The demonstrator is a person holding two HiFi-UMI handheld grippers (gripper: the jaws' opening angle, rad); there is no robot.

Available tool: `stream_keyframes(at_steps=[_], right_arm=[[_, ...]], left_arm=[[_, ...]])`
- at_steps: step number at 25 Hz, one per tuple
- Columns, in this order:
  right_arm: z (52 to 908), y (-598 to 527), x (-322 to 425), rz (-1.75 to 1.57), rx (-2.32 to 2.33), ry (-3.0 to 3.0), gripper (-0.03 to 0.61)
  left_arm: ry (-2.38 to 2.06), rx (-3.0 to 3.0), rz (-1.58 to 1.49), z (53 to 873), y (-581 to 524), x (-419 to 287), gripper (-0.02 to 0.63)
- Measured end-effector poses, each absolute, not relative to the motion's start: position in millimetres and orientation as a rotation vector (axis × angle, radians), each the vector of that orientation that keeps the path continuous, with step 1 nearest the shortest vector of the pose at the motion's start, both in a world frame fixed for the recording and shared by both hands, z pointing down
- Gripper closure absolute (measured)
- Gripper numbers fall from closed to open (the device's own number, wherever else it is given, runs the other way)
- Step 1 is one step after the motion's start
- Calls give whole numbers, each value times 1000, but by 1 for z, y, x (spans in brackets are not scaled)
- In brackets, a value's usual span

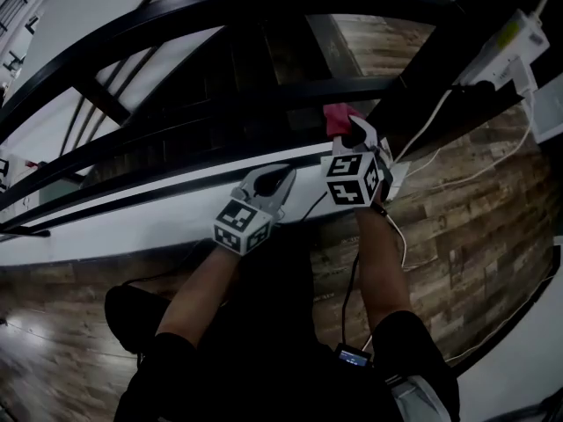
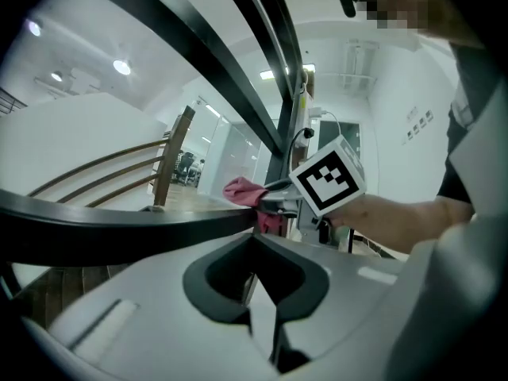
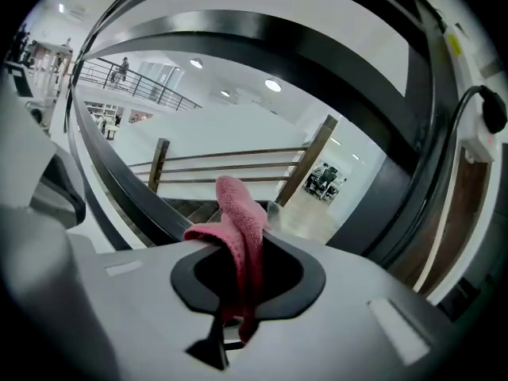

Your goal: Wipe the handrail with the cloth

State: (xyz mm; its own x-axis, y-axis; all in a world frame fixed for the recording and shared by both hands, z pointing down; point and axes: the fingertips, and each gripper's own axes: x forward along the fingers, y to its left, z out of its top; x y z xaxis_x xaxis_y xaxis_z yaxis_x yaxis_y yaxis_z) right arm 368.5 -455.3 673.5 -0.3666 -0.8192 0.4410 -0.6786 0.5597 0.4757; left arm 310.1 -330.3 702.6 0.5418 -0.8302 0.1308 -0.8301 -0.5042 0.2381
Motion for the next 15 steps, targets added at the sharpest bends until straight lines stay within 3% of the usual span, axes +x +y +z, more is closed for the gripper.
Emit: stream_keyframes(at_steps=[15], right_arm=[[673,-417,319,21,1037,-2366,537]], left_arm=[[-1484,2467,13,699,-305,260,614]])
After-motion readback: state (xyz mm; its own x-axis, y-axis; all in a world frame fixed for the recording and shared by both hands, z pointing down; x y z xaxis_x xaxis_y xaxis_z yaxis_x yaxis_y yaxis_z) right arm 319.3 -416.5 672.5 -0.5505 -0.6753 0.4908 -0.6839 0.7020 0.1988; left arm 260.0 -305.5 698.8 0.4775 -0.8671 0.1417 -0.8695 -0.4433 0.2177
